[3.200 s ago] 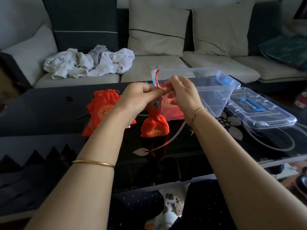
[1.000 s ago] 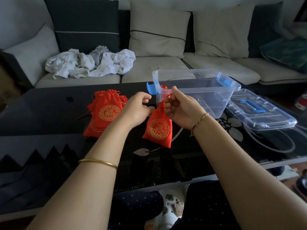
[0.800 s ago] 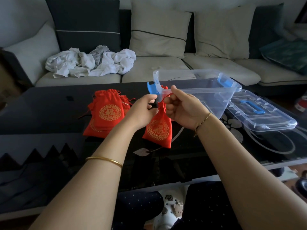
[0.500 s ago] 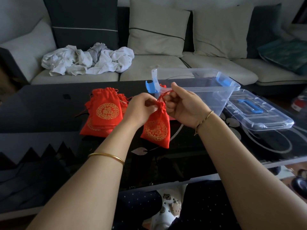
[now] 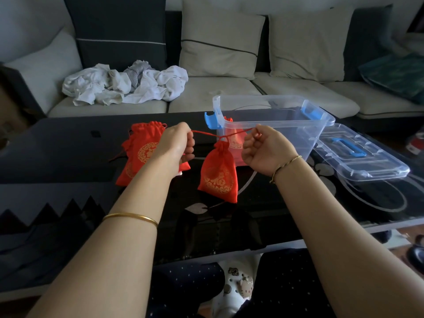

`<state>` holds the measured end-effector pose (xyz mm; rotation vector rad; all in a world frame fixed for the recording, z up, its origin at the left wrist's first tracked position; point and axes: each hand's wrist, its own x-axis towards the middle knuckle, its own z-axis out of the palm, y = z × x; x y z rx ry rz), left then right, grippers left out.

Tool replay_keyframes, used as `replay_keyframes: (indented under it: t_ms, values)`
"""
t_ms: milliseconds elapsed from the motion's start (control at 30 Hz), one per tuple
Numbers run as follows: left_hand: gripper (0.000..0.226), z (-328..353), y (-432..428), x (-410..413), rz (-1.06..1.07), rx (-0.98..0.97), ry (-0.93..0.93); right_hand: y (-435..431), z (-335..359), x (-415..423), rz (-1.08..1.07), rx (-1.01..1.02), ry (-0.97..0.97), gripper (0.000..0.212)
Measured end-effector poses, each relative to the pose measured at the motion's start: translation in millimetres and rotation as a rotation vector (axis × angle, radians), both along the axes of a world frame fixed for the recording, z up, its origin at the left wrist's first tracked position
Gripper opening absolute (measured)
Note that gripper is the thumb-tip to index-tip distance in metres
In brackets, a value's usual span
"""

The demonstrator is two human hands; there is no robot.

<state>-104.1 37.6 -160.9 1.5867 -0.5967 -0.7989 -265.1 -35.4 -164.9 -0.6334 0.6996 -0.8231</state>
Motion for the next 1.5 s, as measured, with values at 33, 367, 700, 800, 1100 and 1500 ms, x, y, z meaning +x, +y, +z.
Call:
replay_keyframes:
  t_ms: [33, 367, 700, 800, 1100, 1500]
  values:
    - [0.027, 1.4, 0.9, 0.5, 0.010, -0.017, 0.110, 0.4, -0.5, -0.3, -0.009, 0.030, 0.013, 0.036]
    - [0.031, 5.9, 3.7, 5.3, 0.079, -0.212, 0.539, -6.2, -15.6, -2.4, -0.114, 0.152, 0.222, 0.031]
    - [0.020, 21.1, 8.5, -17.7, -0.319, -0.288, 0.079, 20.7, 20.4, 13.5, -0.197, -0.647, 0.314, 0.025]
    - [0.009, 18.6, 10.5, -21.0, -0.438, -0.234, -0.131, 28.0, 24.9, 18.8, -0.160, -0.785, 0.375, 0.027]
    - [0.025, 10.6, 6.8, -23.8, -0.398, -0.189, -0.282, 22.6, 19.6, 19.2, -0.051, -0.669, 0.413, 0.019]
    - [0.019, 3.2, 1.4, -17.7, -0.254, -0.213, -0.364, 15.5, 7.4, 12.5, -0.041, -0.932, 0.649, 0.025]
